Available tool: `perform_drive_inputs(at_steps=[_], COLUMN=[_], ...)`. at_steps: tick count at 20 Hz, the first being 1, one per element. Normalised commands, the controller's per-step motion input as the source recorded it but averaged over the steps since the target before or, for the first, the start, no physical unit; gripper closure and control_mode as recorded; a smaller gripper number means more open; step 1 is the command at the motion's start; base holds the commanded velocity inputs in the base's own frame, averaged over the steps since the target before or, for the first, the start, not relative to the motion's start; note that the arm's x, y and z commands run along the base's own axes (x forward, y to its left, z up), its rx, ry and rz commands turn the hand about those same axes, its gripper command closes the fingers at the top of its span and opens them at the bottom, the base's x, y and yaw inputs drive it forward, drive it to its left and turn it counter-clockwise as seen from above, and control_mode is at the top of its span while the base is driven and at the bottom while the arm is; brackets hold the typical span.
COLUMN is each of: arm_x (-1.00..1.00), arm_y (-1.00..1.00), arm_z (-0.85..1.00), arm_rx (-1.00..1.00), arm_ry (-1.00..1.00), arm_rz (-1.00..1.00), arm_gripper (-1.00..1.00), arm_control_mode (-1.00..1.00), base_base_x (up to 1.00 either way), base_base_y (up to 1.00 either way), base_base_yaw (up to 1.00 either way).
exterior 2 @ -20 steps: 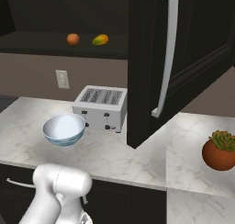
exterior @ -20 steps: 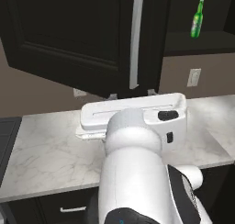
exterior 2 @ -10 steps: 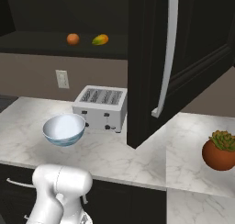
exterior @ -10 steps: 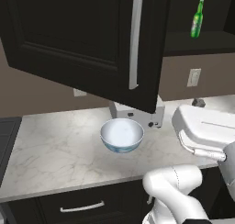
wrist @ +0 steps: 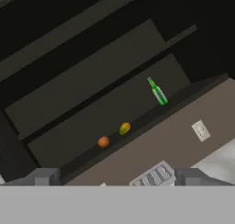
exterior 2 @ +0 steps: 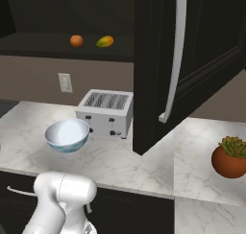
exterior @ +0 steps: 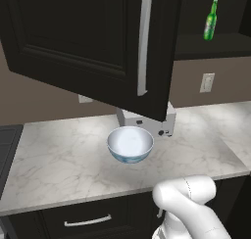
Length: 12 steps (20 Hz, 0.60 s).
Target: Open the cabinet. Pick the tangerine and mango from the cabinet and place them into the bowl. Then close the cabinet.
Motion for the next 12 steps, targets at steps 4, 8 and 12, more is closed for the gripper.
perform_drive_inputs(at_steps=[4,8,12], arm_x=[0.95,0.99,1.0], arm_y=[-0.75,-0.33,0.48], arm_z=[-0.56,-0.35,-0.56], arm_rx=[0.05,0.17,0.0], arm_ry=[0.02,0.1,0.05], arm_rz=[0.39,0.41,0.3], arm_gripper=[-1.0,-1.0,-1.0], arm_control_mode=[-1.0,-1.0,-1.0], base_base_x=[0.0,0.0,0.0], base_base_y=[0.0,0.0,0.0], base_base_yaw=[0.0,0.0,0.0])
